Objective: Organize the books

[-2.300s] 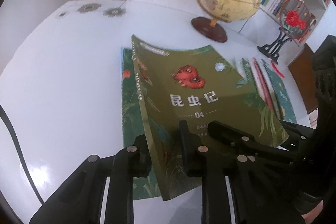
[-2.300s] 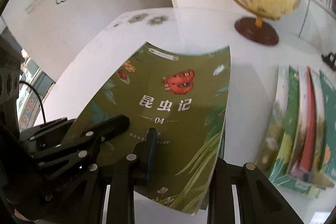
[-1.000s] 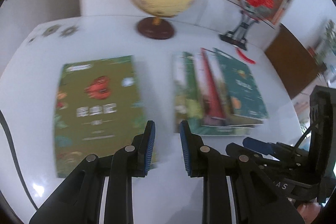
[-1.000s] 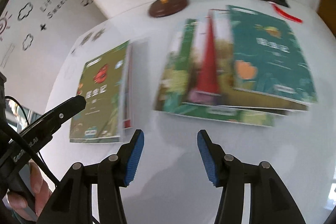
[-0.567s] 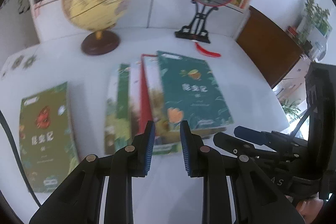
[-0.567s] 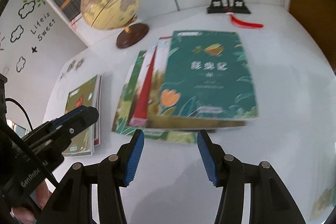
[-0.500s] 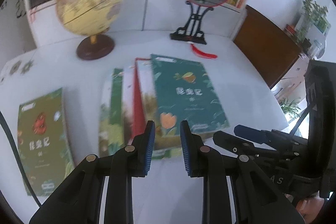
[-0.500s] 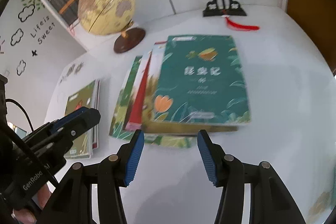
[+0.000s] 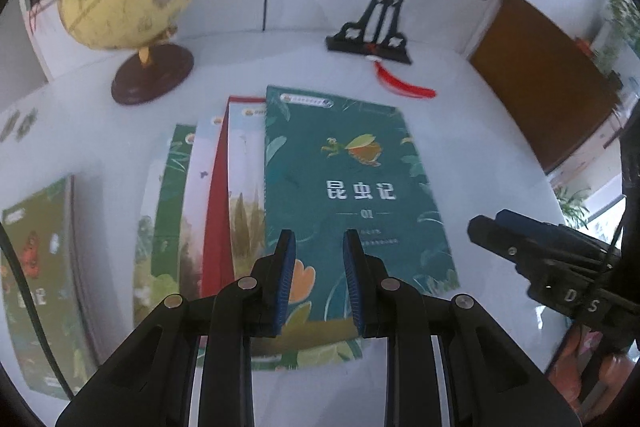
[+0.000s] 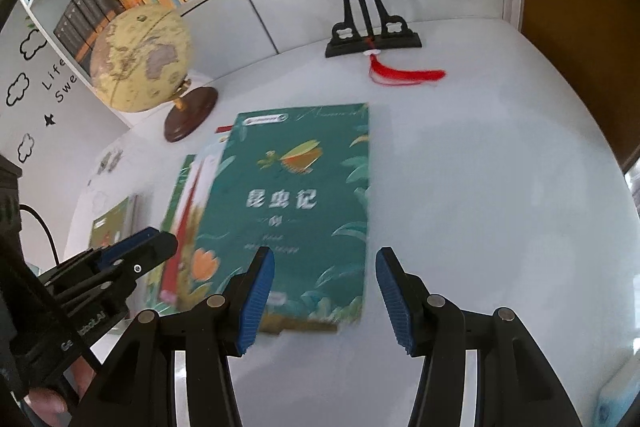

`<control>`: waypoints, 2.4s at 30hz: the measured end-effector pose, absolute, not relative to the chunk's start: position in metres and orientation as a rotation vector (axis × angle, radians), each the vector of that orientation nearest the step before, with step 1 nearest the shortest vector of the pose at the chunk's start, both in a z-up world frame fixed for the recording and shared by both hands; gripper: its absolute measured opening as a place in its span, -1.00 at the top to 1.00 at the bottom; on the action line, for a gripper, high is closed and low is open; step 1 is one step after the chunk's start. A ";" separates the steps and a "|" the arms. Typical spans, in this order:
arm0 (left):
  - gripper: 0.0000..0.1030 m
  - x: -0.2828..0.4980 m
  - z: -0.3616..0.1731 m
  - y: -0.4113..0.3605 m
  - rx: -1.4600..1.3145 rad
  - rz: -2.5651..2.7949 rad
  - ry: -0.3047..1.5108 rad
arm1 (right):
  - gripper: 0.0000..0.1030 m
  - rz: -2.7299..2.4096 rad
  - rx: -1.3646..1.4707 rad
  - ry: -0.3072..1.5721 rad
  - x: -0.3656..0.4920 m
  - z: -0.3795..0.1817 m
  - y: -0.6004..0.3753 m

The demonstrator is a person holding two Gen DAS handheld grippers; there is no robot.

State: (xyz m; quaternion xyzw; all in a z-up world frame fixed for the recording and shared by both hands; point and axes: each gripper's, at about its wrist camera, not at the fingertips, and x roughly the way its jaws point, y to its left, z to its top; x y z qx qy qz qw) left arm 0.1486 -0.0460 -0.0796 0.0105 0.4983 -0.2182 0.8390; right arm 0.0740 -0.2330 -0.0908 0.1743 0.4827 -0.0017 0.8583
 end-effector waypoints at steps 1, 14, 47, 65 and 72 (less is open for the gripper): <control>0.58 0.152 -0.084 -0.046 0.012 -0.454 1.063 | 0.01 0.003 0.365 1.014 0.078 -0.094 -0.236; 0.58 0.170 -0.112 -0.049 -0.043 -0.438 1.102 | 0.01 0.083 0.348 1.058 0.116 -0.143 -0.247; 0.55 0.192 -0.120 -0.036 -0.104 -0.518 1.144 | 0.01 0.131 0.190 1.084 0.127 -0.149 -0.221; 0.20 0.191 -0.125 -0.031 -0.123 -0.509 1.151 | 0.01 0.132 0.199 1.101 0.129 -0.154 -0.221; 0.19 0.163 -0.123 -0.040 -0.063 -0.508 1.134 | 0.00 0.114 0.136 1.063 0.125 -0.145 -0.216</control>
